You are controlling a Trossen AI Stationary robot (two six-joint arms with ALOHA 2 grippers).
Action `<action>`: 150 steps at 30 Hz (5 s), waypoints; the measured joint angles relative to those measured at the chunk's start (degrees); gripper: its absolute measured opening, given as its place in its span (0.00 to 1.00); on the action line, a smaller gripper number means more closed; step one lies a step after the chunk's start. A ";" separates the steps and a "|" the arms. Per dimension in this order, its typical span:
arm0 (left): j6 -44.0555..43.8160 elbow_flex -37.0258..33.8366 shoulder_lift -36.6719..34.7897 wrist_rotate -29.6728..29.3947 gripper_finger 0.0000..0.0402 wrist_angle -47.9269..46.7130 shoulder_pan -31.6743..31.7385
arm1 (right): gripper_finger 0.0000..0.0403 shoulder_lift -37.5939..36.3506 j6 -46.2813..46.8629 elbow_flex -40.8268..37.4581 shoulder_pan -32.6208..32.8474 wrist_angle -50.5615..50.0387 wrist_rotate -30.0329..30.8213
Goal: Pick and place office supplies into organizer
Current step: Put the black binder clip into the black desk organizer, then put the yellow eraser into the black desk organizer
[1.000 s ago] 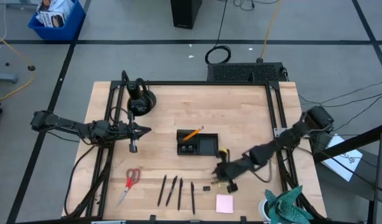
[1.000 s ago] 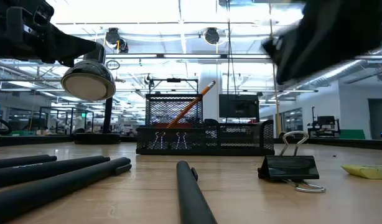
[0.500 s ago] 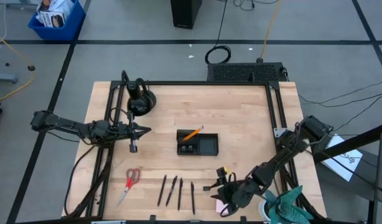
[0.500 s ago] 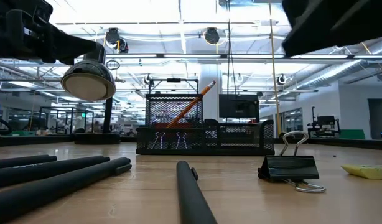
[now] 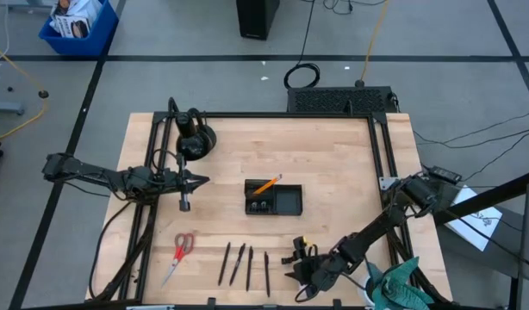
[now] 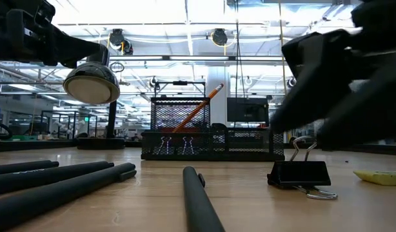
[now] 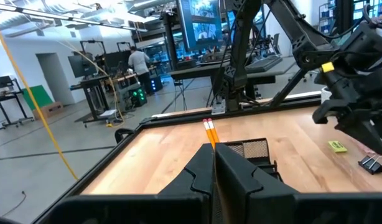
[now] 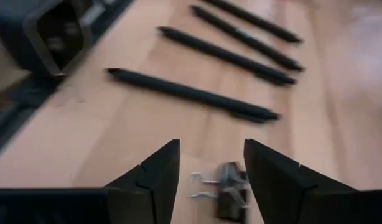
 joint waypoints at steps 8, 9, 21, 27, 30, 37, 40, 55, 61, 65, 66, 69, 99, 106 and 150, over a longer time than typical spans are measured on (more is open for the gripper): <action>0.04 -0.01 0.00 0.02 0.05 -0.33 -0.01 | 0.40 0.02 -0.47 0.00 -0.45 -1.55 4.05; 0.04 0.00 0.00 0.02 0.05 -0.33 0.00 | 0.39 0.02 -0.08 0.00 -0.46 -2.08 3.92; -1.76 0.00 0.00 0.09 0.05 -0.37 0.00 | 0.17 0.02 1.51 0.00 -0.76 -3.35 -0.63; -2.27 0.00 0.00 0.15 0.05 -2.13 -0.01 | 0.02 -0.20 2.35 0.11 -1.60 -3.94 -3.44; -3.16 0.00 0.00 0.24 0.05 -2.29 -0.02 | 0.01 -0.33 1.54 0.09 -2.22 -3.73 -3.48; -3.41 0.00 -0.01 0.24 0.05 -2.29 -0.01 | 0.01 -4.32 -10.54 2.30 -7.14 -2.80 1.23; -4.22 0.00 -0.02 0.26 0.05 -2.25 -0.02 | 0.00 -5.46 -16.04 4.21 -9.94 -1.66 5.88; -4.47 0.00 -0.02 0.39 0.05 -2.28 -0.02 | 0.00 -3.39 -20.16 4.85 -24.45 1.05 -1.91; -4.58 0.00 -0.02 1.97 0.05 -0.58 0.00 | 0.00 -2.43 -20.42 4.83 -25.46 -0.34 -1.93; -4.55 0.00 0.00 1.99 0.05 -0.16 -0.01 | 0.00 -2.41 -20.48 4.85 -26.57 -2.27 -1.94; -4.55 0.00 0.00 1.99 0.05 -0.11 0.00 | 0.00 -2.43 -20.55 4.84 -26.84 -2.44 -1.97; -4.53 0.00 0.00 2.01 0.05 -0.11 0.00 | 0.00 -2.41 -20.57 4.85 -27.41 -2.65 -2.08; -4.44 0.00 0.00 2.08 0.05 -0.13 -0.02 | 0.07 -2.45 -19.36 2.14 -28.38 -1.31 -3.48; -4.47 0.00 0.00 2.08 0.05 -0.17 -0.01 | 0.19 -2.44 -18.43 2.12 -28.37 -0.95 -3.41; -6.00 0.00 0.00 2.10 0.05 -1.11 0.00 | 0.55 -14.65 27.89 2.07 -2.36 -38.71 -10.97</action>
